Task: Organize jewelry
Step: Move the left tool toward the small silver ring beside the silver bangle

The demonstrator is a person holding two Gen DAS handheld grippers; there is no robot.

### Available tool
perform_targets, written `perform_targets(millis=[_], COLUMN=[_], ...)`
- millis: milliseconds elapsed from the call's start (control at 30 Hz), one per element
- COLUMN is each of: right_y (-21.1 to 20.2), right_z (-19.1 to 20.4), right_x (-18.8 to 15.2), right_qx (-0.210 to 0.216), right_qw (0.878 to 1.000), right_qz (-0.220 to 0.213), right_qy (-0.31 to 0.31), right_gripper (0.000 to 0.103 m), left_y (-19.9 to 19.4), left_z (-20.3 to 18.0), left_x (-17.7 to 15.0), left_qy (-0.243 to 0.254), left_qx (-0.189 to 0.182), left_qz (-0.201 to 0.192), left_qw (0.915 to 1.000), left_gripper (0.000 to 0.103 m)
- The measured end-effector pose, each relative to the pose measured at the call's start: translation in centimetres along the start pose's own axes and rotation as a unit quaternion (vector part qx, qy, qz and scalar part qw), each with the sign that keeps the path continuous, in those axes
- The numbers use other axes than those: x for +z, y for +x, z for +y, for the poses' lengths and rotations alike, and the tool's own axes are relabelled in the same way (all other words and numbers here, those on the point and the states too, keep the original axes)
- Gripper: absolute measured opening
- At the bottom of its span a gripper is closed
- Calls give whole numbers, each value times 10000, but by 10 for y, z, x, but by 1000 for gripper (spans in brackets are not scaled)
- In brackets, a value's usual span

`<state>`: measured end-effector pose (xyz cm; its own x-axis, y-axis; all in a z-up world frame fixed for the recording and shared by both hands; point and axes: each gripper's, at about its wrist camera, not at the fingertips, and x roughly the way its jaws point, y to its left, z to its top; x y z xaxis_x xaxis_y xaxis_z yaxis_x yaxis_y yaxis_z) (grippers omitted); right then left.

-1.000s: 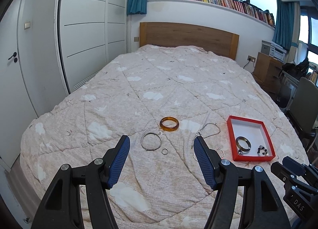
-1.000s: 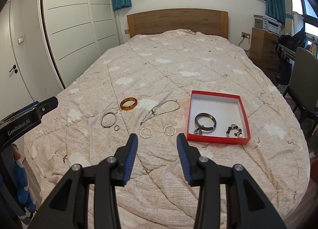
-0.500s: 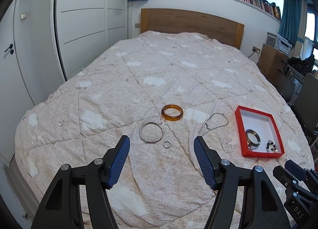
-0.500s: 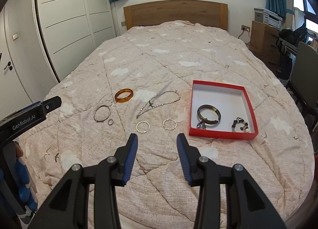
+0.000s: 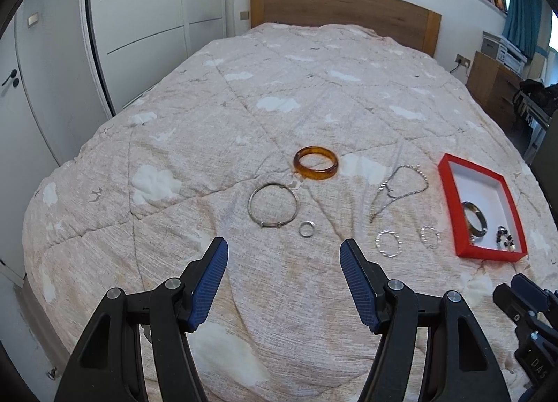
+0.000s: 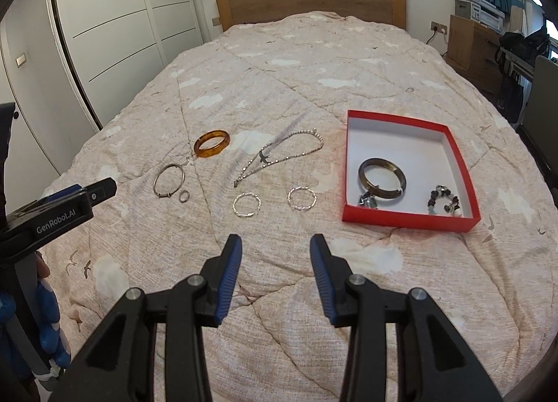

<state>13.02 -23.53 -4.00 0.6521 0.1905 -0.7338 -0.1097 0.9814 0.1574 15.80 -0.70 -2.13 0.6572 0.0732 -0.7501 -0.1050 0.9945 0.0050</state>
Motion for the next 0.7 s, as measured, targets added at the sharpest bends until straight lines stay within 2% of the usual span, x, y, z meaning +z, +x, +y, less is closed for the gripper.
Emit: perform_targets(millis=[200,433,567,633,700], right_y=[25,58,72,79,85], right_z=[0,1,-2,-4,-5], right_x=[3,2,3,2,2], right_qx=[246,494,555,586,622], right_qw=[9996,9981,9974,9970,9965], right_qz=[131,373,465,514,555], right_qy=[-10,-38,-20,-10,-9], right_gripper=[39,39,39,39,39], left_y=[28,56,69,78,87], left_z=[31,45,39,34,26], left_x=[-3,-5,-6,-5,-4], left_qy=[-280,-369,-351,-351,-363], left_qx=[163,259,90,-131,-367], left_qz=[233,445,563,677,801], left_qw=[9992,9980,9978,9970,9955], left_gripper=[66,66,65,57,54])
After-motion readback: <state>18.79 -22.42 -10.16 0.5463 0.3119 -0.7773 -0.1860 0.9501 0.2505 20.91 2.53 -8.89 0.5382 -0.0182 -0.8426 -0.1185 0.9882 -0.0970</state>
